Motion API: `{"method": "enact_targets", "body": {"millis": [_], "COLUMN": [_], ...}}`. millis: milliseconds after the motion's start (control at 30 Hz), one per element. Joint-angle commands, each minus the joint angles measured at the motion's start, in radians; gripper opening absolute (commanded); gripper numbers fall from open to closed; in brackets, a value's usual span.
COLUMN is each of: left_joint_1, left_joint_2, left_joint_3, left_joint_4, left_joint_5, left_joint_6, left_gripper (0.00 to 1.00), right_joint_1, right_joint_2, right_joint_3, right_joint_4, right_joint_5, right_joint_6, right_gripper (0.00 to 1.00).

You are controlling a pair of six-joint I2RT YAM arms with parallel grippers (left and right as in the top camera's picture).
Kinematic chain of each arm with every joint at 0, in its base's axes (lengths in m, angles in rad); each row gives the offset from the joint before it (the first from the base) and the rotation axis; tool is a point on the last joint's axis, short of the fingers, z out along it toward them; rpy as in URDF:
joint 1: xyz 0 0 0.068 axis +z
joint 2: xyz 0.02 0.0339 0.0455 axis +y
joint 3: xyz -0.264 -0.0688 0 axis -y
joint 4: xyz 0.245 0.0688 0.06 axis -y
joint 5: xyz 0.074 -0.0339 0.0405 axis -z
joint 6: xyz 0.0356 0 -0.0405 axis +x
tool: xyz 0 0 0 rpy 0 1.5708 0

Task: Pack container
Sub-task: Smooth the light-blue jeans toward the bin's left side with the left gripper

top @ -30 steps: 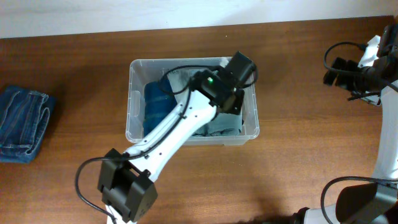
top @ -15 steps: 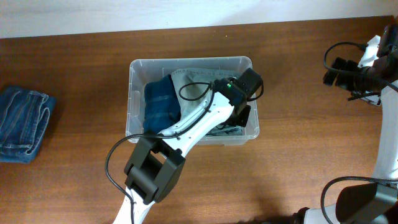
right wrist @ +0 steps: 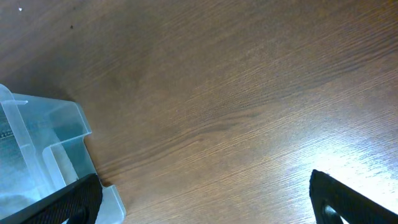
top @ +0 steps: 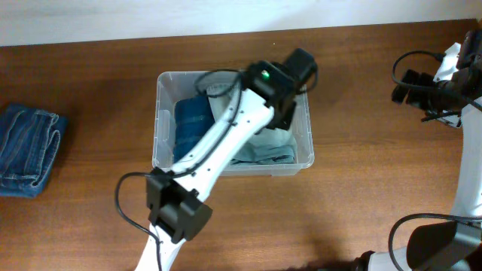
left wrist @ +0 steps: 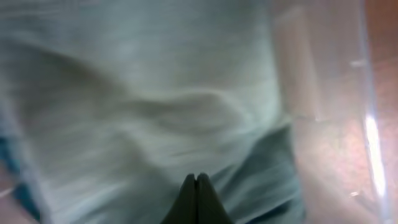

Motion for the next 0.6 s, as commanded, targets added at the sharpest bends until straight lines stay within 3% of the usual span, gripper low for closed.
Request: {"method": "enact_targets", "body": {"millis": [0,267,567], "left_joint_1": [0.036,0.09,0.089], "left_joint_2": [-0.006,-0.005,-0.005], "left_joint_3": [0.016,-0.042,-0.211], "left_joint_4": [-0.052,-0.135,-0.102], "left_joint_5": [-0.039,-0.032,-0.035], "left_joint_6": [0.011,-0.026,-0.027], "left_gripper": [0.01,0.0,0.01], "right_joint_1": [-0.003,-0.003,-0.003], "right_joint_2": [-0.007,-0.007,-0.008], "right_joint_3": [0.006,0.006,0.006], "right_joint_4": [-0.001,-0.001,-0.001], "right_joint_5": [0.002,0.001,0.002], "right_joint_6": [0.0,0.0,0.0], "right_gripper": [0.99,0.99,0.99]}}
